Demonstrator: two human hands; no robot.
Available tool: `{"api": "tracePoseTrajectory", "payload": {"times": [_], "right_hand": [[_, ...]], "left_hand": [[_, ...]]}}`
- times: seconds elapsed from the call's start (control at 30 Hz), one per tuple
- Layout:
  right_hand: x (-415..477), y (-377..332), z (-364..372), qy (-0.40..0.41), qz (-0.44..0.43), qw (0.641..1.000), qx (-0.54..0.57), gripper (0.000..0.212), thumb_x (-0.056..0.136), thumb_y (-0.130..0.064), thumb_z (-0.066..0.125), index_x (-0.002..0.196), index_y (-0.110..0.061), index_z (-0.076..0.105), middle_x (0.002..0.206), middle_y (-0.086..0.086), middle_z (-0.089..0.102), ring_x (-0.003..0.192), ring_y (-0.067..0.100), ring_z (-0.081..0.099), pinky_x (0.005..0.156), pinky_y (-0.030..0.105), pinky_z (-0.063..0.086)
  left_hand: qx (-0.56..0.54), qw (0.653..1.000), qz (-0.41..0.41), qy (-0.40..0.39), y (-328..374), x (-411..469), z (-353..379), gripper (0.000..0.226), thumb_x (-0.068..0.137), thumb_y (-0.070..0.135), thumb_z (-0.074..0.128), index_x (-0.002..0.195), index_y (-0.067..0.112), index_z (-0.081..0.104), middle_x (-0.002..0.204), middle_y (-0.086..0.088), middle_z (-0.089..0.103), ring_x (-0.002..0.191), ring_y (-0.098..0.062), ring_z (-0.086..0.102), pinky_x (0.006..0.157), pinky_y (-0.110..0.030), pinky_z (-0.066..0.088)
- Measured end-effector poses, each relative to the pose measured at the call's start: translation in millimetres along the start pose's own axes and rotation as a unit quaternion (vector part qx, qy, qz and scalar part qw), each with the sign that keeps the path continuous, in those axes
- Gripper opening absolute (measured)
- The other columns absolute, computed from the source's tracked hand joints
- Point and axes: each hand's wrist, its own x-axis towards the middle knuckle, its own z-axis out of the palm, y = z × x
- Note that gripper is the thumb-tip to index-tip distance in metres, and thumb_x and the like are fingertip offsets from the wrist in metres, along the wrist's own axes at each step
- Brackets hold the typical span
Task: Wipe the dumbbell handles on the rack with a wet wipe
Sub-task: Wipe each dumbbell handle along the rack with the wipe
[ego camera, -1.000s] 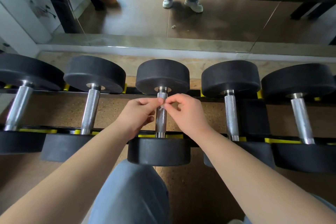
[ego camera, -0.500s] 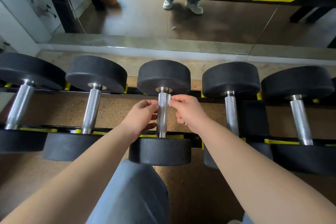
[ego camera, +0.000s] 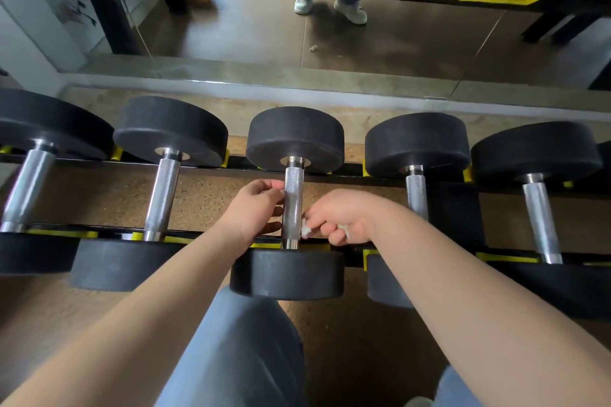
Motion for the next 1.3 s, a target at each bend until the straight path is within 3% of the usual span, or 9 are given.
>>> {"api": "tracePoseTrajectory", "payload": {"times": [0.2, 0.4, 0.57, 0.67, 0.8, 0.93, 1.03, 1.1, 1.3], "right_hand": [[20.0, -13.8, 0.4, 0.093, -0.096, 0.977, 0.163, 0.027, 0.101, 0.003, 0.052, 0.125, 0.000, 0.064, 0.086, 0.007, 0.053, 0.055, 0.007, 0.037, 0.044, 0.019, 0.026], [2.7, 5.8, 8.0, -0.030, -0.013, 0.997, -0.072, 0.020, 0.098, 0.004, 0.054, 0.110, -0.001, 0.069, 0.076, 0.004, 0.054, 0.052, 0.006, 0.038, 0.042, 0.015, 0.030], [22.8, -17.9, 10.3, 0.163, -0.126, 0.955, 0.212, 0.022, 0.100, 0.000, 0.053, 0.111, -0.004, 0.071, 0.091, 0.011, 0.056, 0.054, 0.011, 0.042, 0.045, 0.023, 0.032], [17.0, -15.7, 21.5, 0.229, -0.137, 0.961, 0.069, 0.021, 0.100, -0.006, 0.052, 0.097, -0.009, 0.072, 0.086, 0.010, 0.056, 0.065, 0.019, 0.049, 0.052, 0.029, 0.038], [-5.0, 5.1, 43.5, 0.205, -0.049, 0.961, -0.178, 0.012, 0.100, -0.014, 0.057, 0.098, -0.013, 0.069, 0.085, 0.003, 0.061, 0.071, 0.016, 0.056, 0.053, 0.027, 0.040], [-6.0, 3.6, 40.6, 0.309, -0.147, 0.936, -0.080, 0.016, 0.097, -0.015, 0.064, 0.088, -0.017, 0.077, 0.087, -0.001, 0.069, 0.081, 0.017, 0.064, 0.062, 0.025, 0.046], [-9.7, -5.6, 39.1, 0.376, -0.259, 0.888, -0.044, 0.022, 0.099, -0.019, 0.067, 0.118, -0.019, 0.077, 0.111, -0.005, 0.075, 0.100, 0.009, 0.067, 0.081, 0.015, 0.047], [-10.7, 5.0, 36.3, 0.371, -0.318, 0.863, -0.125, 0.024, 0.097, -0.023, 0.069, 0.120, -0.022, 0.077, 0.120, -0.007, 0.074, 0.105, 0.003, 0.066, 0.092, 0.015, 0.050], [-18.8, 8.8, 25.0, 0.217, -0.382, 0.795, -0.419, 0.019, 0.096, -0.027, 0.070, 0.111, -0.023, 0.080, 0.106, -0.002, 0.072, 0.096, 0.010, 0.062, 0.090, 0.033, 0.054]], "left_hand": [[0.006, 1.000, -0.005, 0.006, 0.7, -1.2, 1.7, 0.014, 0.105, 0.018, 0.052, 0.109, 0.019, 0.065, 0.110, -0.008, 0.073, 0.101, -0.025, 0.071, 0.084, -0.040, 0.060], [0.008, 1.000, -0.007, 0.002, 3.4, -3.3, 1.8, 0.014, 0.106, 0.018, 0.050, 0.109, 0.018, 0.063, 0.110, -0.009, 0.072, 0.097, -0.024, 0.071, 0.076, -0.036, 0.059], [0.010, 1.000, -0.010, 0.003, 3.4, -4.2, 1.7, 0.015, 0.105, 0.019, 0.051, 0.110, 0.017, 0.065, 0.112, -0.011, 0.073, 0.102, -0.027, 0.070, 0.084, -0.040, 0.059], [0.009, 1.000, -0.007, 0.010, 3.0, -2.8, 2.1, 0.014, 0.105, 0.019, 0.051, 0.108, 0.017, 0.065, 0.106, -0.009, 0.073, 0.095, -0.024, 0.070, 0.076, -0.036, 0.057], [-0.006, 1.000, -0.024, 0.012, 4.3, -1.4, 1.7, 0.016, 0.105, 0.019, 0.050, 0.112, 0.017, 0.065, 0.105, -0.008, 0.074, 0.097, -0.024, 0.073, 0.080, -0.038, 0.060], [0.001, 1.000, -0.022, 0.011, 3.5, -1.3, 0.8, 0.019, 0.105, 0.019, 0.049, 0.115, 0.017, 0.065, 0.109, -0.010, 0.074, 0.103, -0.026, 0.072, 0.087, -0.040, 0.061], [0.004, 1.000, -0.021, 0.016, 2.2, -1.9, 0.2, 0.019, 0.104, 0.019, 0.050, 0.114, 0.016, 0.066, 0.107, -0.011, 0.072, 0.100, -0.026, 0.070, 0.083, -0.038, 0.059], [-0.009, 1.000, -0.021, 0.014, 1.1, -2.6, -1.3, 0.020, 0.103, 0.017, 0.049, 0.113, 0.016, 0.067, 0.101, -0.009, 0.071, 0.093, -0.023, 0.068, 0.076, -0.034, 0.057], [-0.041, 0.999, -0.031, 0.003, 4.7, -4.6, -2.8, 0.022, 0.106, 0.016, 0.047, 0.112, 0.016, 0.068, 0.089, -0.004, 0.070, 0.079, -0.018, 0.067, 0.063, -0.029, 0.051]]}}
